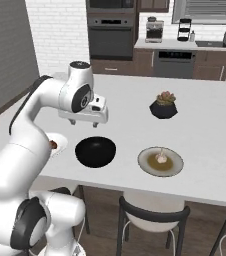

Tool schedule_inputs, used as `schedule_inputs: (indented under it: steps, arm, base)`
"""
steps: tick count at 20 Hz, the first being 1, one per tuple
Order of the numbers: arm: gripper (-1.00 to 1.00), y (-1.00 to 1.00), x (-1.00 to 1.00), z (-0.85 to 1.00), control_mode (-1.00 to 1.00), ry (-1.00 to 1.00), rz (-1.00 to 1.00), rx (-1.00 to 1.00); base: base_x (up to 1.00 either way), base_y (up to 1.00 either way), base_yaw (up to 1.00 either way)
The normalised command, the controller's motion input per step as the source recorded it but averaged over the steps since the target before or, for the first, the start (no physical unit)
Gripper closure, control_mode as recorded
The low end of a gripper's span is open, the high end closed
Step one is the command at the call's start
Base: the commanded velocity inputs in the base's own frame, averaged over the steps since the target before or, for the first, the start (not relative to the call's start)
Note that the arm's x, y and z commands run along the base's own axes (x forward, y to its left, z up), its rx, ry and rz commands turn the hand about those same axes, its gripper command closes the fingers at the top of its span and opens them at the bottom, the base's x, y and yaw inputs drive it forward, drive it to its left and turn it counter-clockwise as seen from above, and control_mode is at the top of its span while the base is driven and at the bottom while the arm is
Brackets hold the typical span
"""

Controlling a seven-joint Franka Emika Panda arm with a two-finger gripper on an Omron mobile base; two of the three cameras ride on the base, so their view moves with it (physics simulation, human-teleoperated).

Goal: Pick the chicken drumstick and garlic from their plates and place them in the bowl. Then put the bowl in the fridge.

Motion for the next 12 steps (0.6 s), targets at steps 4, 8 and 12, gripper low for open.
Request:
schedule_inputs:
  steps: [4, 8, 12]
  arm:
    - [-1.0, -1.0, 0.01, -0.21, -1.0, 0.01, -0.13, 0.0]
    - [-1.0, -1.0, 0.0, -0.31, -1.0, 0.09, -0.15, 0.0]
    - [-1.0, -1.0, 0.03, -0.44, -1.0, 0.11, -0.1, 0.0]
  base:
    - [0.0, 0.0, 0.0]
    - [0.0, 0.0, 0.0]
    - [0.0, 0.0, 0.0]
